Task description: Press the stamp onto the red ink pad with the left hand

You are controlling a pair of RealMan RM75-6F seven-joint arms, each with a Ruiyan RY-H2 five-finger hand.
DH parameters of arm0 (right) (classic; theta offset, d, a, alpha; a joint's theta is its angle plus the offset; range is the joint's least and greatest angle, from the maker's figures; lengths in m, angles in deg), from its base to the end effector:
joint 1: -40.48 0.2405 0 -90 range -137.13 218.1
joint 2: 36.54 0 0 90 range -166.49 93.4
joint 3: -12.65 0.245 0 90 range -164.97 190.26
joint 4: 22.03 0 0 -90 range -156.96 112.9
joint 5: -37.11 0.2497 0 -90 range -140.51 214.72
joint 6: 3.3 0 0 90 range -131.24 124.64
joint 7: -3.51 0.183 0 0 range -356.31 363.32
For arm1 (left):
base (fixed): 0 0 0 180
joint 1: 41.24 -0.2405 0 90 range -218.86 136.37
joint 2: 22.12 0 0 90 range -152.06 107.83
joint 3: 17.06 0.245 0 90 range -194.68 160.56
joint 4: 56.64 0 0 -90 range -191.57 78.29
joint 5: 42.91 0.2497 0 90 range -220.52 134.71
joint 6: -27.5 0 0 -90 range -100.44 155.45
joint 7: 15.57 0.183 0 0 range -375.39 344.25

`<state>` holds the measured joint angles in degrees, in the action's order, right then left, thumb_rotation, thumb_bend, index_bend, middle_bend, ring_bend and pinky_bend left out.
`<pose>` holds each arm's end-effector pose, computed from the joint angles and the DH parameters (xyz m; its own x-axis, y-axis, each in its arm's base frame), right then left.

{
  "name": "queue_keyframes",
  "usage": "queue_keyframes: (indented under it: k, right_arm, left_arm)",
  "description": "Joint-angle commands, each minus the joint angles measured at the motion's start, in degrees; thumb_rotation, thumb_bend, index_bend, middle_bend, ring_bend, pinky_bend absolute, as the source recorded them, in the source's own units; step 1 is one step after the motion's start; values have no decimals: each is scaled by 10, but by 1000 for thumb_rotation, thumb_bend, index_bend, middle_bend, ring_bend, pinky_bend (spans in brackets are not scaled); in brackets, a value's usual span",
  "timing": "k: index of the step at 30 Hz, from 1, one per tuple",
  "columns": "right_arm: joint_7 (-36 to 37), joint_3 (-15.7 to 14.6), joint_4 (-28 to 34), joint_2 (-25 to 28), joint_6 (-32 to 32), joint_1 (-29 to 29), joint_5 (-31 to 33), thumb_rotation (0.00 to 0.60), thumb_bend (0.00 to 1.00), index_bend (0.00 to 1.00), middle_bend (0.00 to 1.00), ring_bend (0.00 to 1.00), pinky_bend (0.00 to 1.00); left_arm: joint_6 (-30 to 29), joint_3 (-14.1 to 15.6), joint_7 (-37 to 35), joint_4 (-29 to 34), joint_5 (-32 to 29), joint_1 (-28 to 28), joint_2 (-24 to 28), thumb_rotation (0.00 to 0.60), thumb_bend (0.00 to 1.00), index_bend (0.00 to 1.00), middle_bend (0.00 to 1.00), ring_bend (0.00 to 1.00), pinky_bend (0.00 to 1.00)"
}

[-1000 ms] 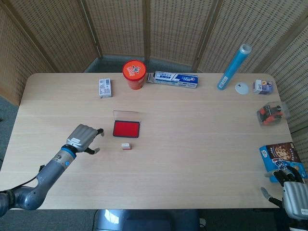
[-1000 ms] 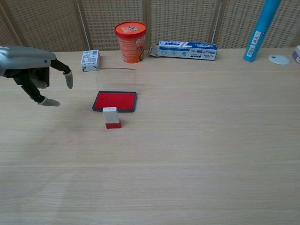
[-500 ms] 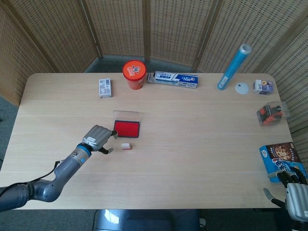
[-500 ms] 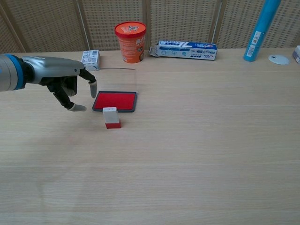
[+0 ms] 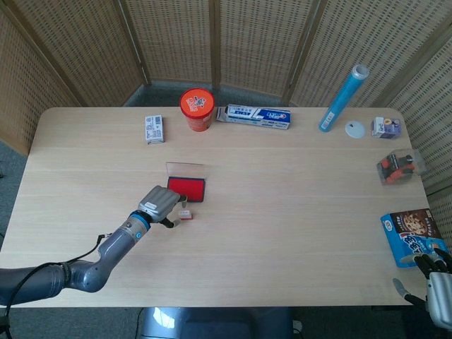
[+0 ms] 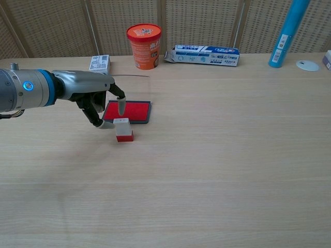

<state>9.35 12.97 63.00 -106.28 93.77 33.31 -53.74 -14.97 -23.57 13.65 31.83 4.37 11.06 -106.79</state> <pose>-0.3442 -0.1410 0.1196 0.3401 0.0847 0.9366 -0.9387 0.0905 0.3327 -0.1218 0.3759 -0.0960 0.5797 0.4468 0.6814 0.8049 -0.4438 -0.3938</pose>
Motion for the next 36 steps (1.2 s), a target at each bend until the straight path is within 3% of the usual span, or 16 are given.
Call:
queue_keyframes:
  k: [1, 36]
  right_arm:
    - [2, 1, -2, 0, 1, -2, 2, 592, 242, 445, 426, 359, 153]
    - [6, 4, -8, -1, 11, -17, 5, 590, 242, 445, 428, 359, 153]
  left_arm:
    - [-1, 0, 0, -5, -5, 5, -3, 527, 296, 378, 1000, 1000, 1000]
    - [4, 27, -10, -63, -44, 47, -47, 527, 305, 460, 1000, 1000, 1000]
